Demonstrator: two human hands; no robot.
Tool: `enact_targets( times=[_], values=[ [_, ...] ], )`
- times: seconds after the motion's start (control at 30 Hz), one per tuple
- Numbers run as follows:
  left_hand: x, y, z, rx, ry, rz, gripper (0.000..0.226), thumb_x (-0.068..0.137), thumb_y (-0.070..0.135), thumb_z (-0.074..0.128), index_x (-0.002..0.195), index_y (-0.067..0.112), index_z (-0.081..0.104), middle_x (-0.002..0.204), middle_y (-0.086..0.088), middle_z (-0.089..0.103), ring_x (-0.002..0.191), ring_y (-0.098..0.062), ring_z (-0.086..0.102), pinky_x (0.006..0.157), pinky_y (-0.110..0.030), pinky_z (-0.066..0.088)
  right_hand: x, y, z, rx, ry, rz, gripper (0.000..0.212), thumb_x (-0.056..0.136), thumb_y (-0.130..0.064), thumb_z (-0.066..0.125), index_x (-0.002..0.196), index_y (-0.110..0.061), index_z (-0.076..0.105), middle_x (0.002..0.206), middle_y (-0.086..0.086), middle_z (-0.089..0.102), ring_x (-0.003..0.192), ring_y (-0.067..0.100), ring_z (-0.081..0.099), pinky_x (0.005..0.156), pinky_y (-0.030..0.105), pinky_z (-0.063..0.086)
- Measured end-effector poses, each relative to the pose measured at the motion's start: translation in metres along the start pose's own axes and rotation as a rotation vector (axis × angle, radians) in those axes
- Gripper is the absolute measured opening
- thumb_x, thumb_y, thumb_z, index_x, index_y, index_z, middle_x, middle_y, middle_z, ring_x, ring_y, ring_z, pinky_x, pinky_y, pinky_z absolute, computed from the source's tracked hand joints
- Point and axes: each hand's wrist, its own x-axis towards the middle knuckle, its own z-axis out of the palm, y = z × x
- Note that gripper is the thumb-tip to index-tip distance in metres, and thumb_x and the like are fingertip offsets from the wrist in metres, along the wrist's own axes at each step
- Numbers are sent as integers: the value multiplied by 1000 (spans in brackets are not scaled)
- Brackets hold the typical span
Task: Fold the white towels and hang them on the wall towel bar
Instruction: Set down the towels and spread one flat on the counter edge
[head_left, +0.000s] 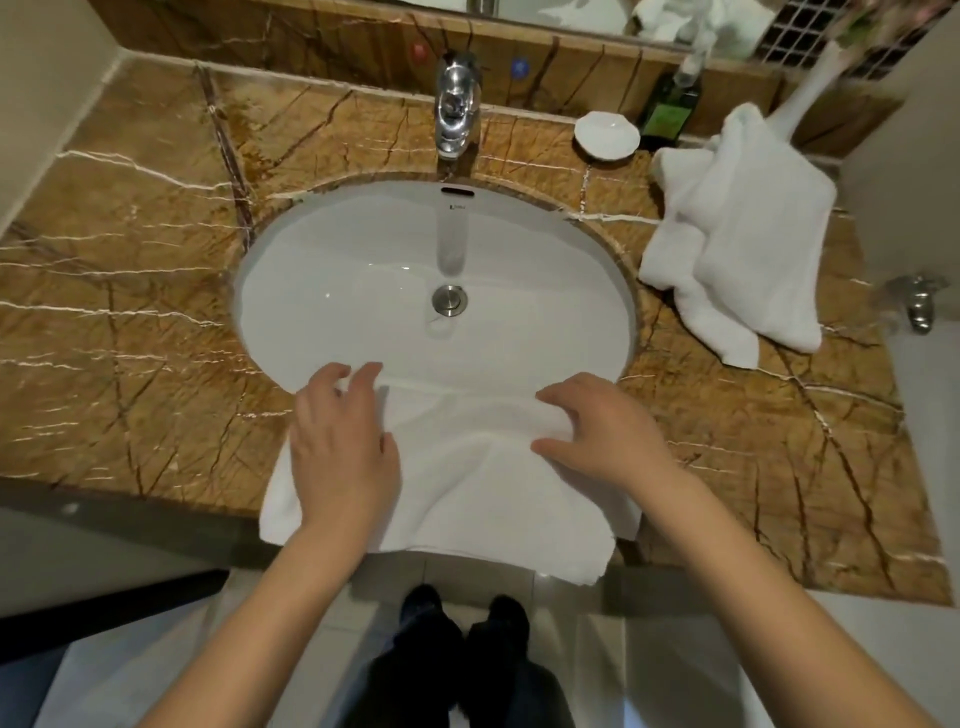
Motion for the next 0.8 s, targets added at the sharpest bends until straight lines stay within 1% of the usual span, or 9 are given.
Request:
enact_targets(
  times=[0.07, 0.17, 0.27, 0.37, 0.47, 0.57, 0.63, 0.7, 0.8],
  values=[
    [-10, 27, 0, -117, -91, 53, 42, 74, 7, 68, 114, 20, 60, 115, -5, 55, 101, -27, 52, 74, -34, 44, -8, 8, -7, -5, 12, 31, 48, 78, -49, 67, 119, -25, 61, 113, -6, 57, 107, 15, 52, 82, 31, 47],
    [-24, 68, 5, -354, -374, -35, 17, 85, 32, 59, 102, 33, 58, 91, 15, 59, 80, -7, 56, 63, -24, 42, -17, 14, -16, -26, 88, 50, 33, 77, -44, 68, 99, -20, 66, 99, -4, 55, 96, 15, 50, 74, 32, 47],
    [-33, 99, 19, -385, -499, -64, 30, 81, 49, 61, 106, 34, 54, 88, 15, 57, 78, -4, 56, 66, -24, 46, -22, 15, -25, -16, 30, 89, 26, 79, -41, 65, 78, -15, 61, 80, -3, 55, 76, 15, 52, 62, 33, 43],
    [-38, 125, 21, -413, -566, -103, 55, 72, 60, 65, 115, 32, 45, 91, 15, 54, 80, -6, 56, 63, -23, 43, -22, 11, -34, 308, -151, 98, 35, 77, -31, 68, 66, -1, 54, 60, 2, 49, 57, 15, 47, 56, 32, 36],
    [-42, 135, 13, -493, -495, -147, 50, 70, 52, 69, 104, 27, 41, 74, 10, 52, 63, -4, 51, 51, -22, 34, -24, -3, -46, 694, -298, 74, 33, 81, -16, 70, 59, -8, 46, 53, 1, 40, 51, 9, 45, 53, 24, 34],
    [-38, 125, 6, -549, -404, -186, 28, 81, 30, 65, 98, 25, 44, 77, 11, 52, 66, -7, 51, 51, -19, 33, -25, -18, -49, 791, -286, -25, 25, 85, -15, 67, 63, -7, 56, 61, 12, 52, 59, 16, 51, 60, 26, 40],
    [-33, 112, 4, -616, -372, -232, 17, 83, 13, 61, 98, 19, 54, 85, 7, 59, 78, -14, 56, 58, -15, 38, -23, -23, -47, 881, -216, -41, 17, 88, -14, 62, 74, -10, 71, 79, 13, 68, 75, 23, 61, 72, 32, 48],
    [-26, 99, -2, -664, -373, -299, 19, 81, 4, 60, 99, 8, 61, 94, -4, 64, 85, -19, 57, 67, -20, 41, -20, -25, -41, 961, -61, -3, 17, 89, -6, 59, 81, -13, 73, 84, 7, 71, 80, 15, 63, 75, 29, 48],
    [-17, 80, -19, -815, -343, -404, 26, 68, 16, 63, 93, 9, 66, 87, -3, 65, 81, -18, 58, 69, -28, 43, -18, -27, -20, 781, 120, 33, 23, 86, -1, 55, 92, -18, 69, 94, -4, 66, 86, 3, 59, 77, 19, 44]
  ],
)
